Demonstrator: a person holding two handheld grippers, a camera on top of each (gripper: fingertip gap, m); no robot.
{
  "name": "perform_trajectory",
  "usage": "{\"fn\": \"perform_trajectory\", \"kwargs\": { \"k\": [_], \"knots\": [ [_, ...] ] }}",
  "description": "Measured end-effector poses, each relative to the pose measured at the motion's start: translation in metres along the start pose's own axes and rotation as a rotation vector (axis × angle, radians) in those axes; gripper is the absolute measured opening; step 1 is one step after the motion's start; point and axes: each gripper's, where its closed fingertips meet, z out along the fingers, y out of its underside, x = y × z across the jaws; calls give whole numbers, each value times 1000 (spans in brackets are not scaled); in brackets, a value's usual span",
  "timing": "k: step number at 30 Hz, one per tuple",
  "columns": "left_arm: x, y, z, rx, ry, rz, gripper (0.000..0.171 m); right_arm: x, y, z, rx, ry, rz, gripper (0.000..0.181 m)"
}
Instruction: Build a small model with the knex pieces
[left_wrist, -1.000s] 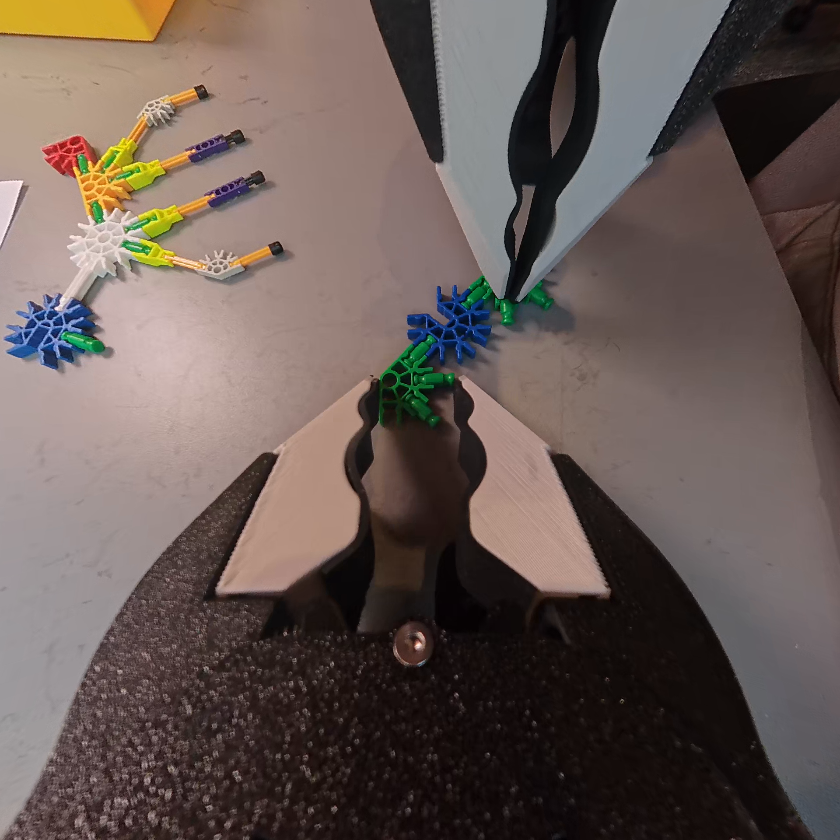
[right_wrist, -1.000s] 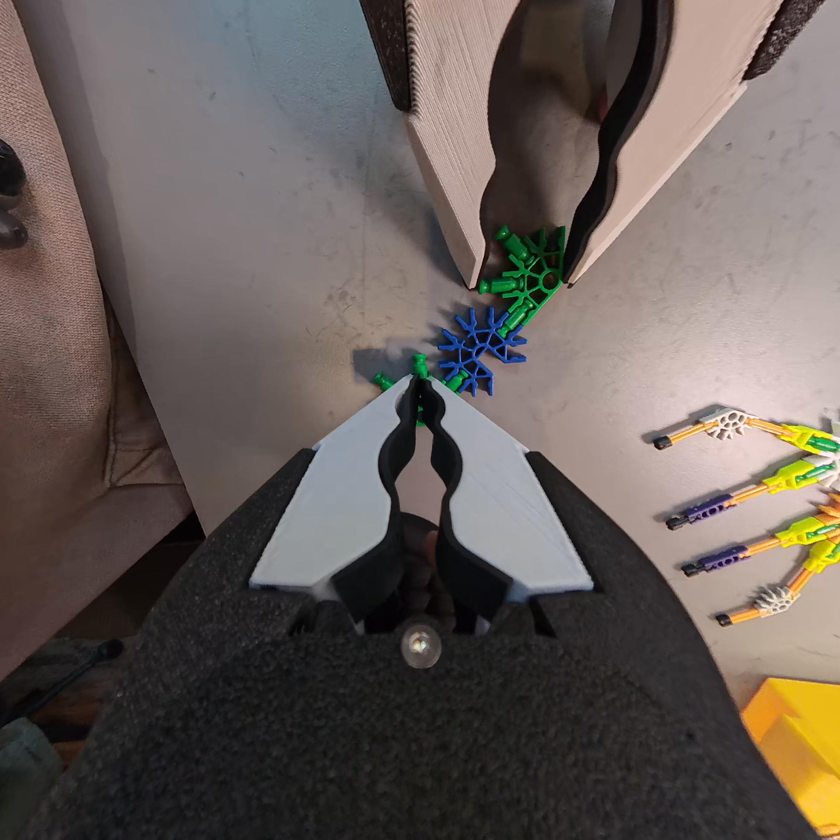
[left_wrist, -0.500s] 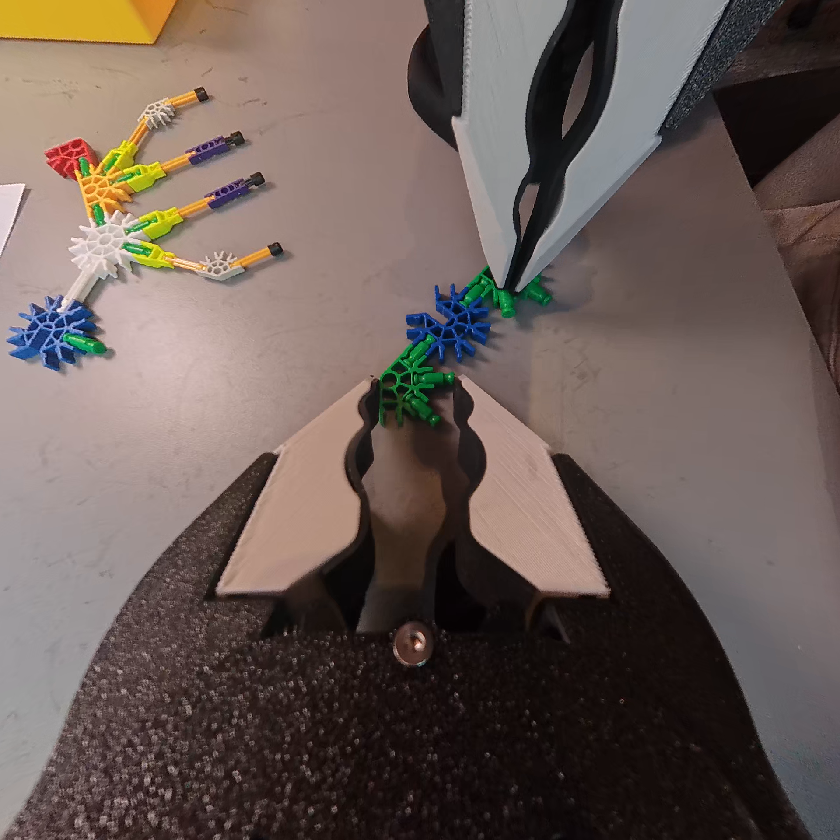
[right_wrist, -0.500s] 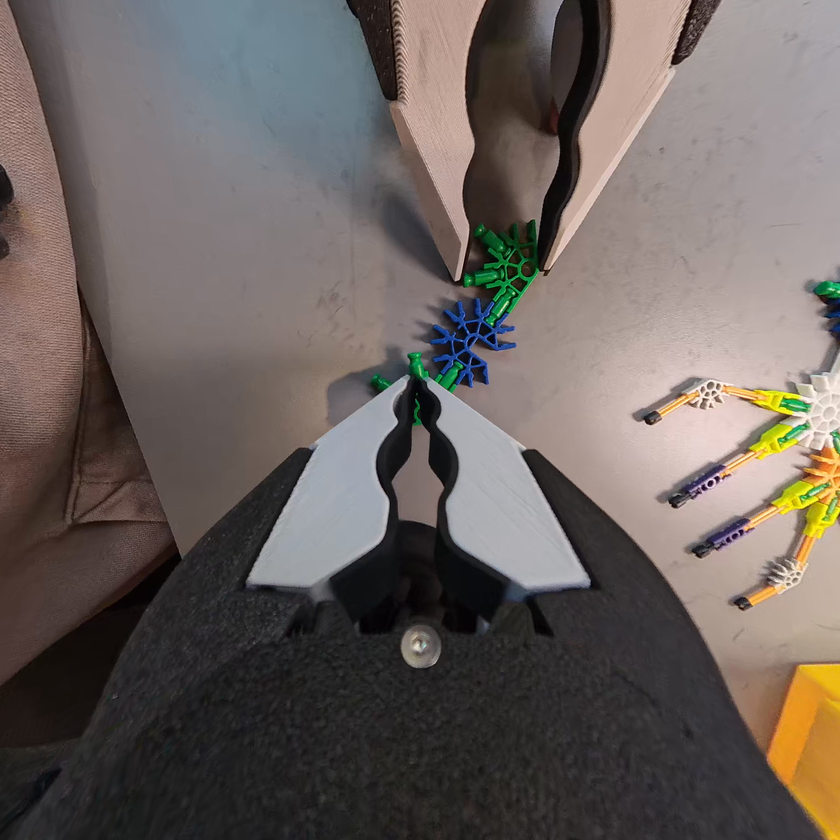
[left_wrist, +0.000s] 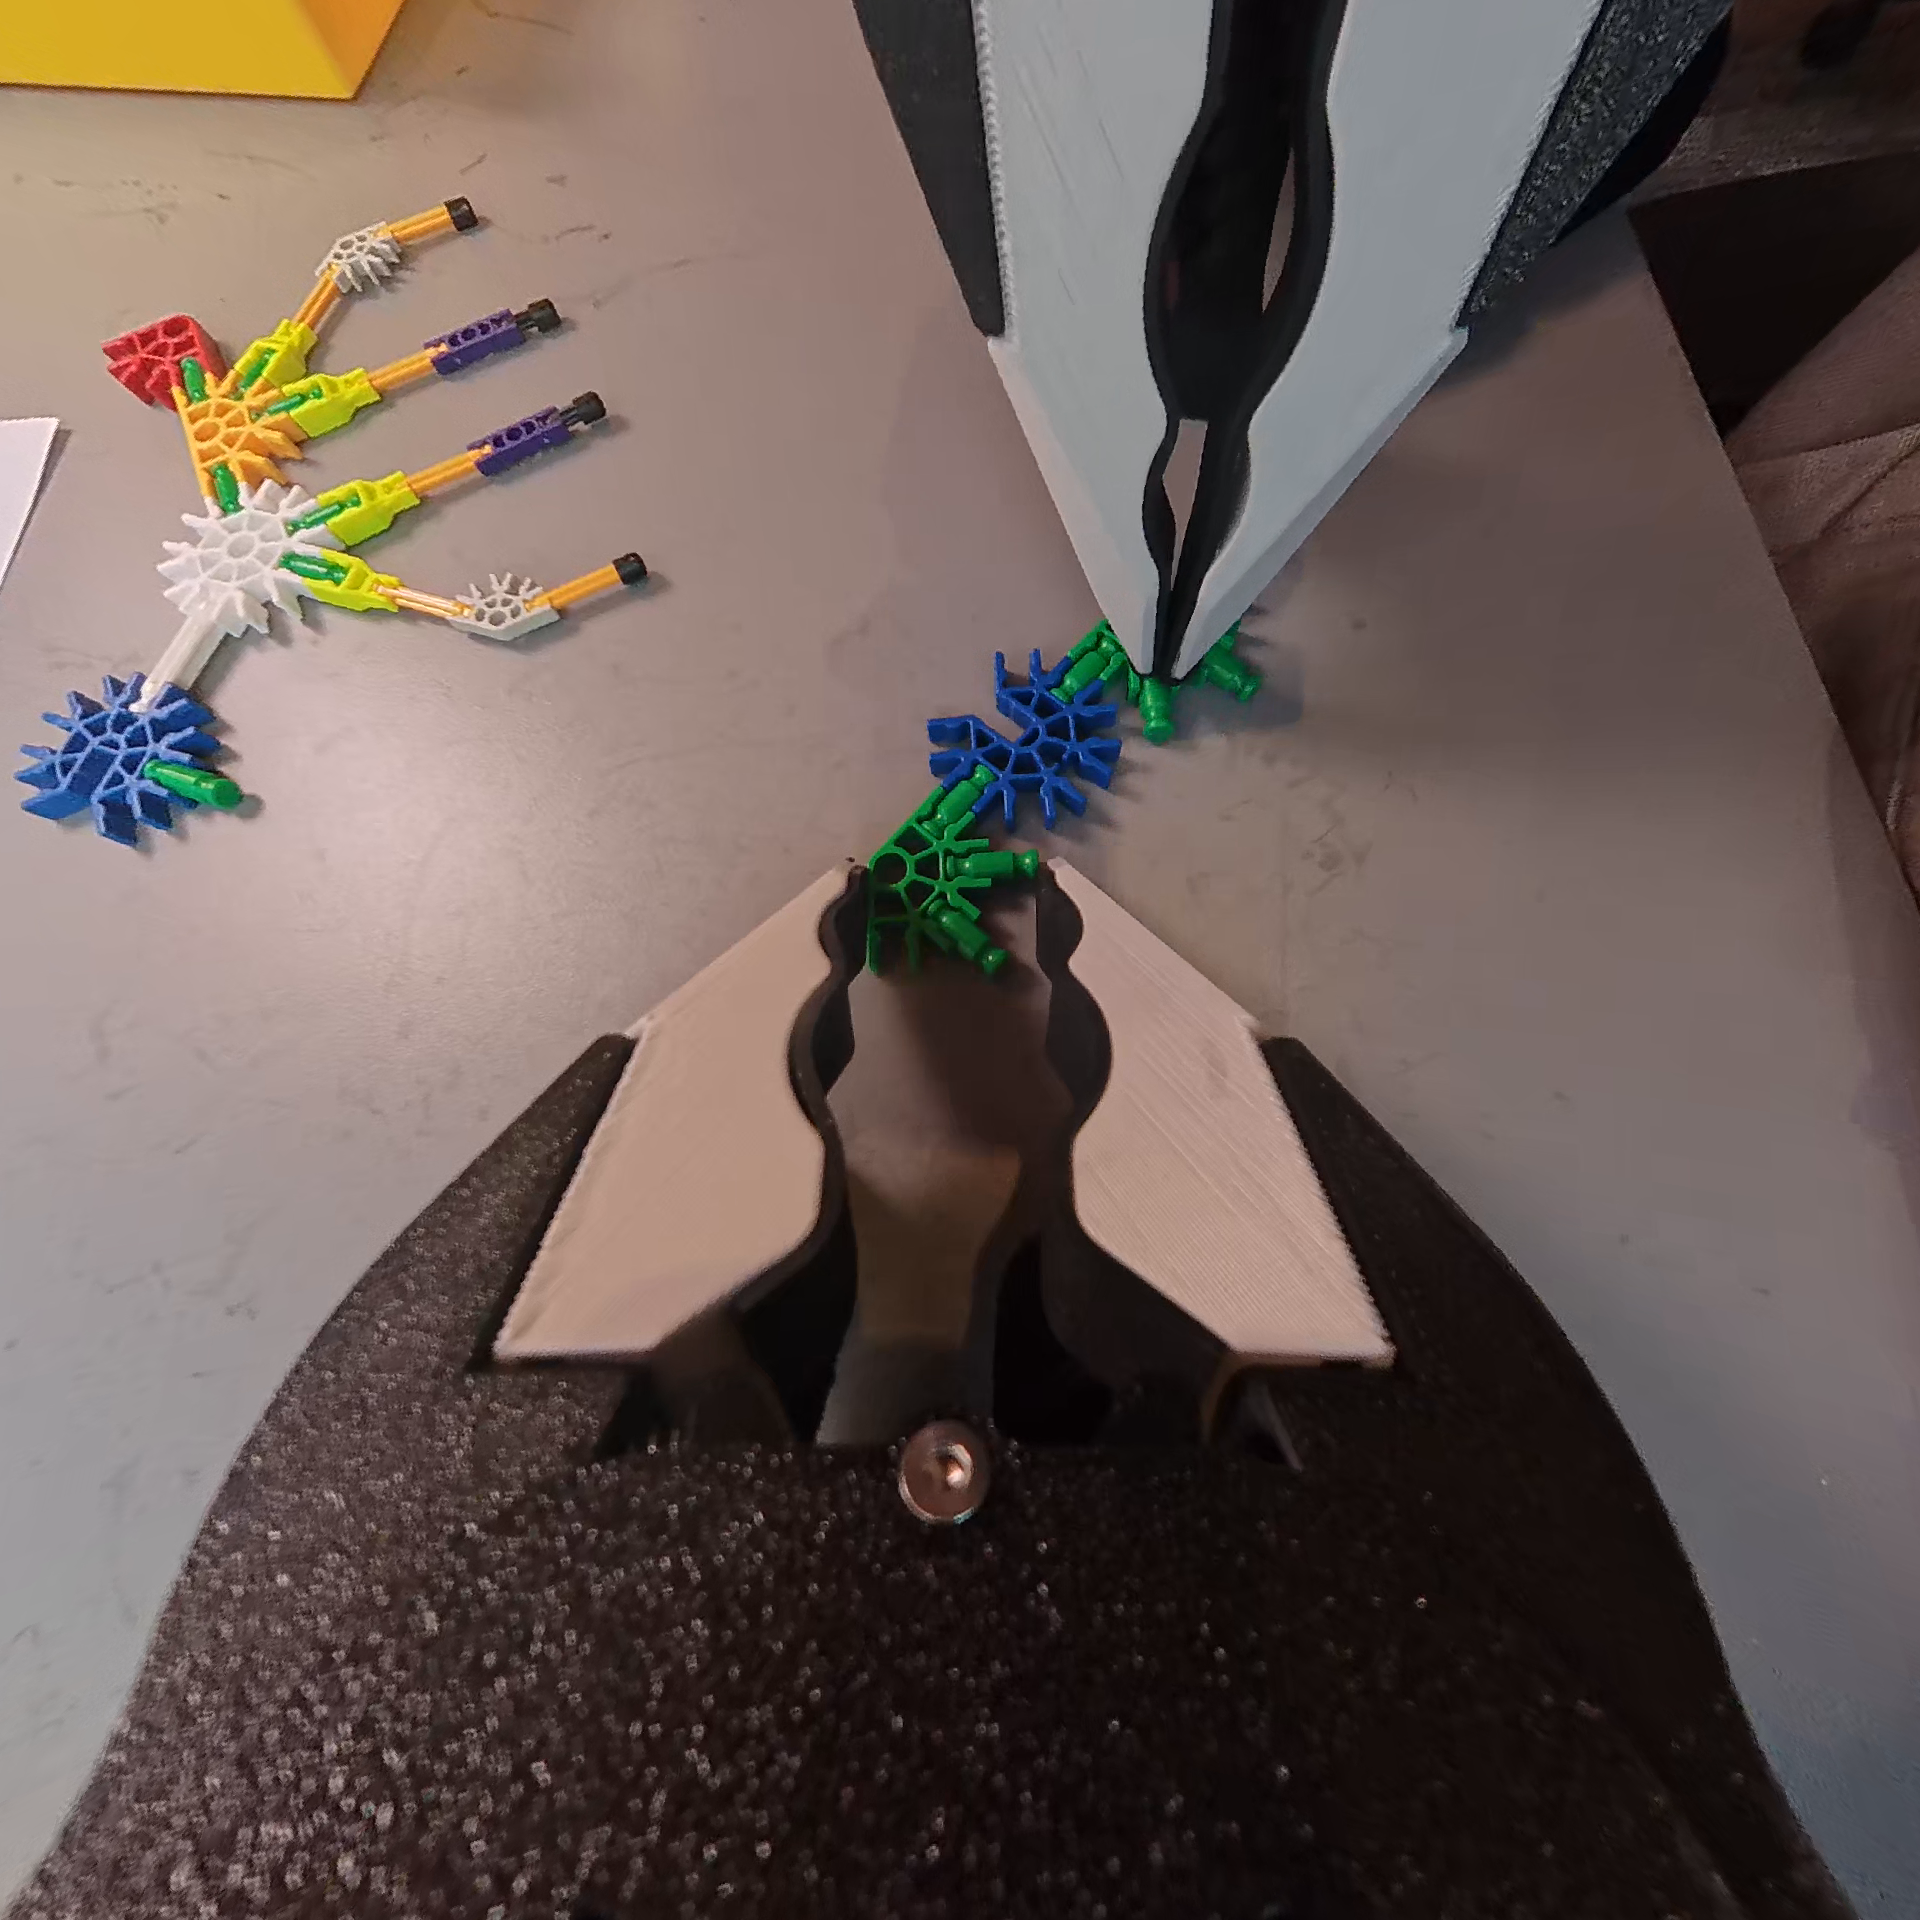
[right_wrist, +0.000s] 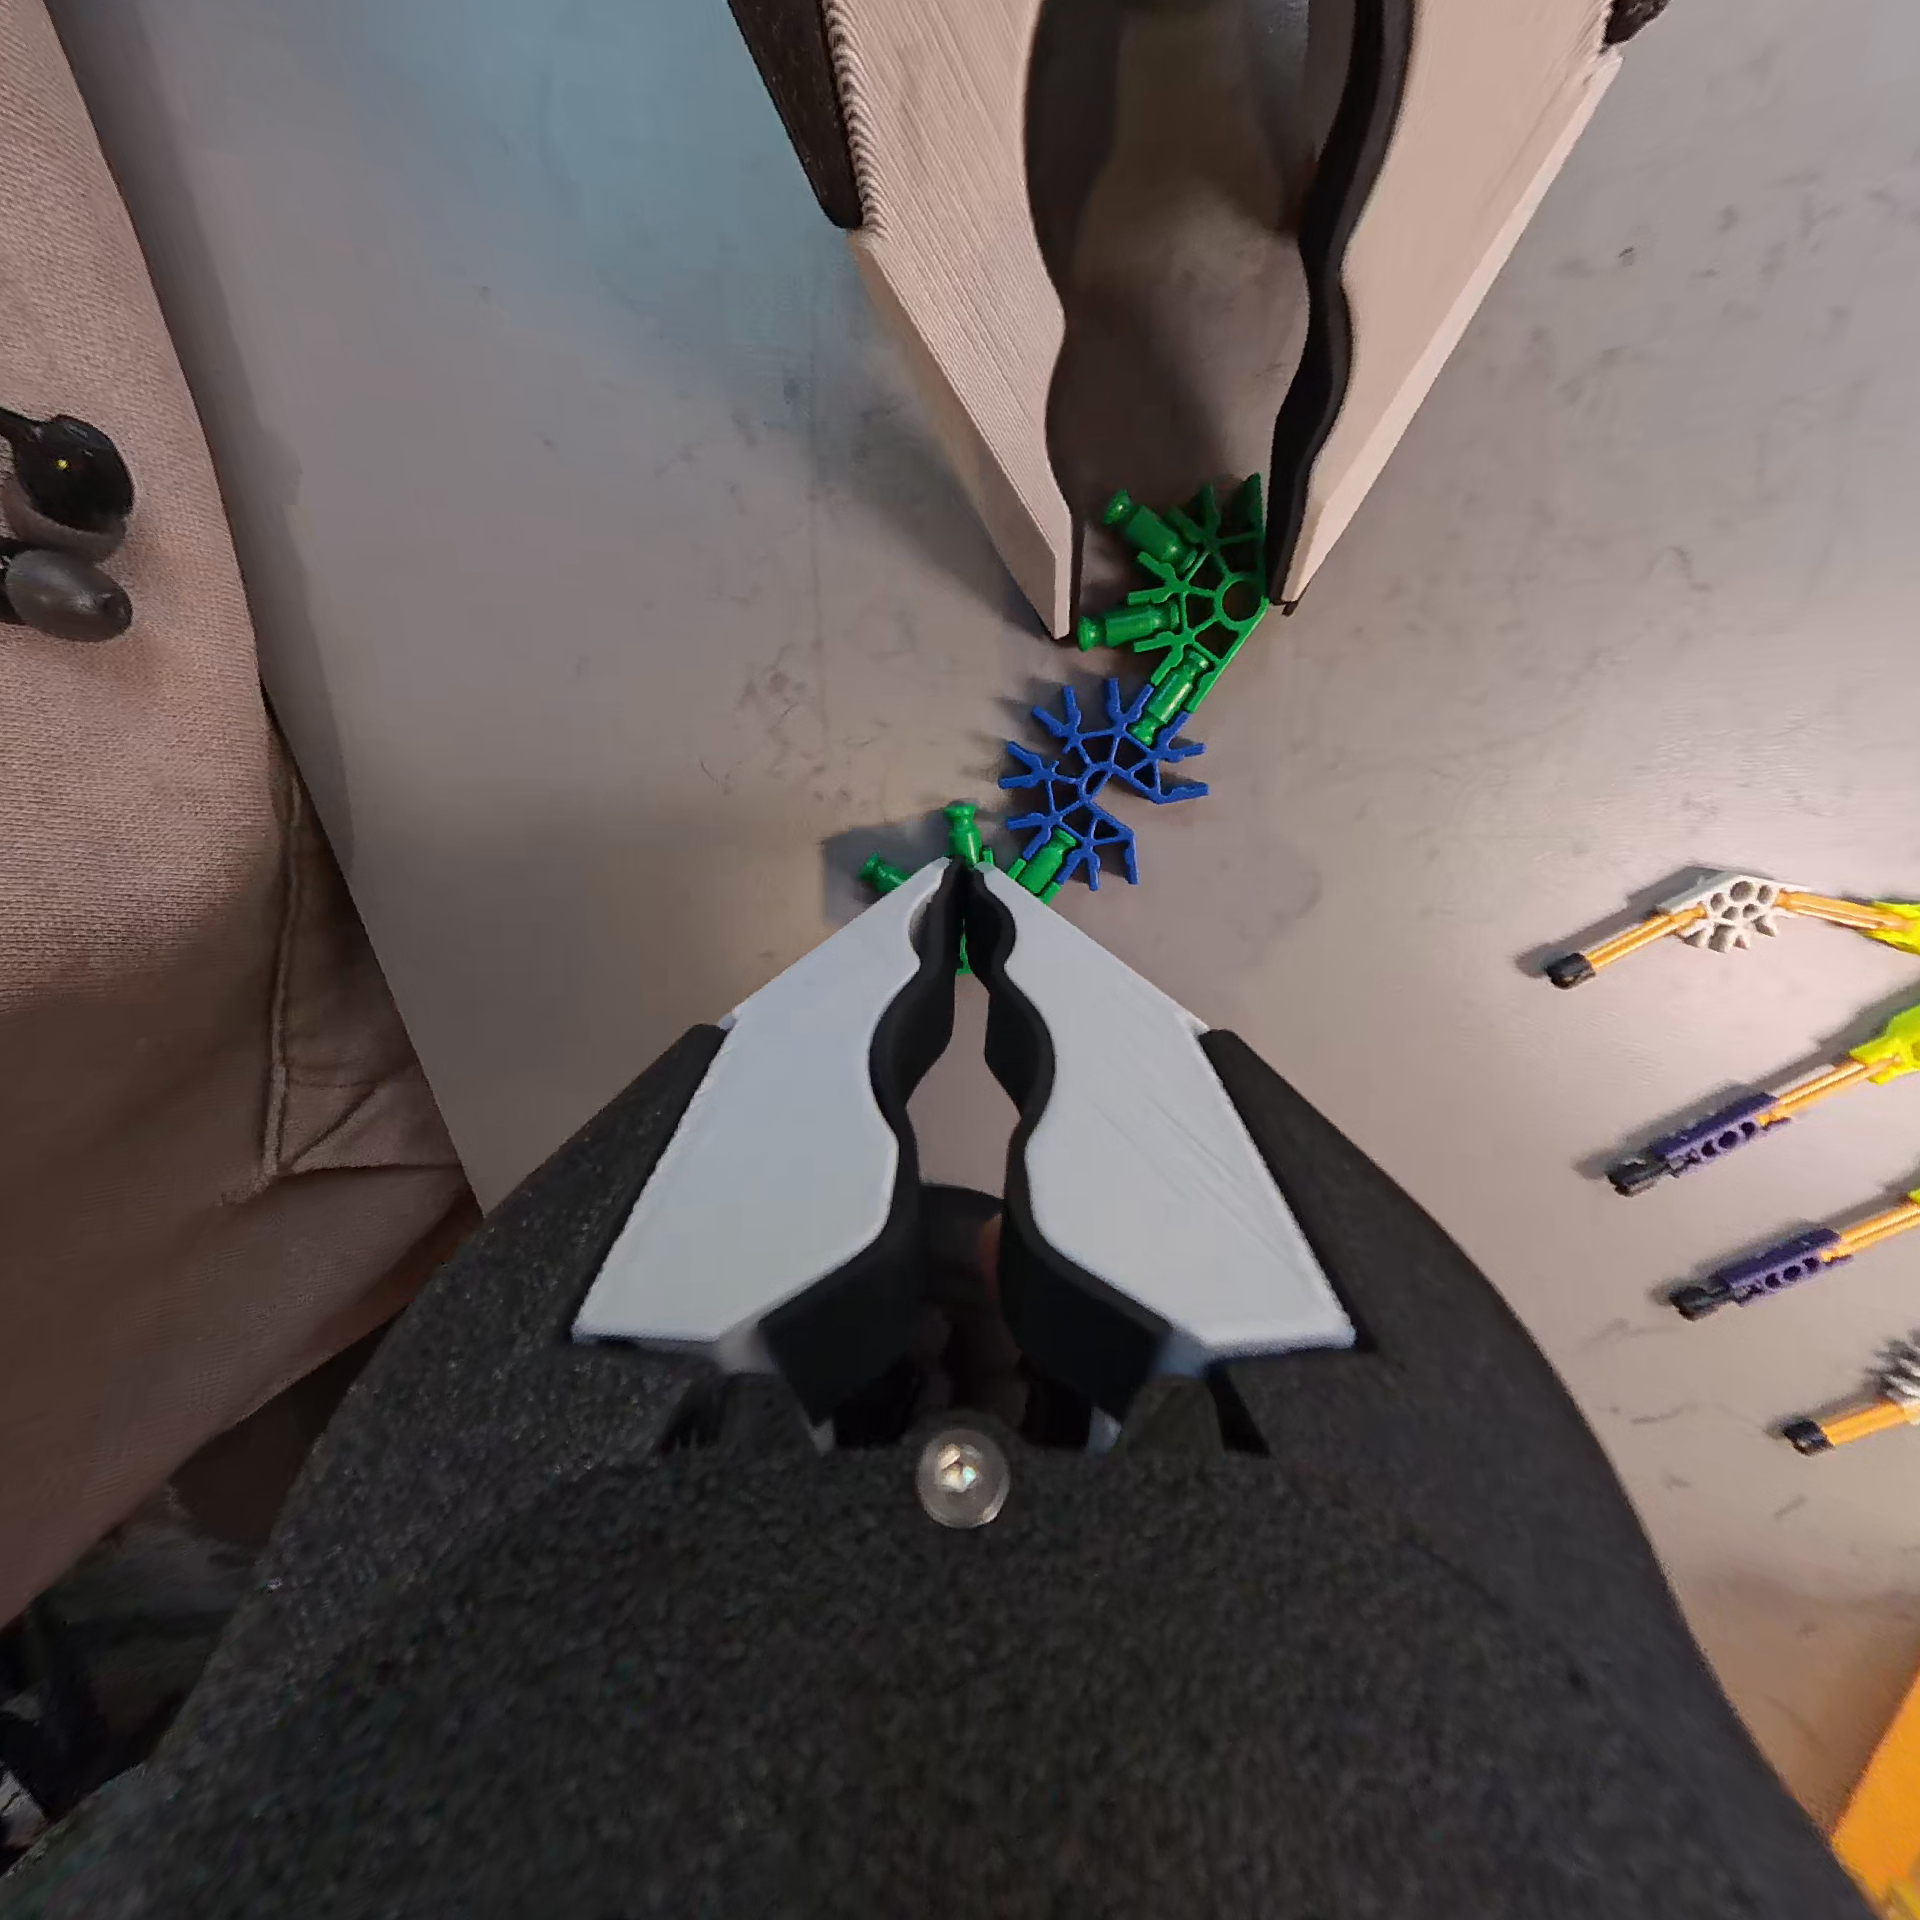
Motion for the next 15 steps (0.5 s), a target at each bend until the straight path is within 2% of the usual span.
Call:
{"fn": "perform_trajectory", "kwargs": {
  "k": [4, 5, 6, 12, 15],
  "knots": [
    [0, 1, -1, 0, 2, 1, 32, 1, -1, -3, 98, 28, 29, 0],
    [0, 0, -1, 0, 0, 4, 32, 0, 1, -6, 115, 31, 27, 18],
    [0, 0, -1, 0, 0, 4, 32, 1, 4, -10, 136, 52, 30, 23],
    [0, 0, 0, 1, 3, 3, 32, -9, 23, -15, 217, 119, 95, 36],
    [0, 0, 0, 1, 4, 2, 32, -8, 21, -14, 247, 158, 89, 39]
  ]
}}
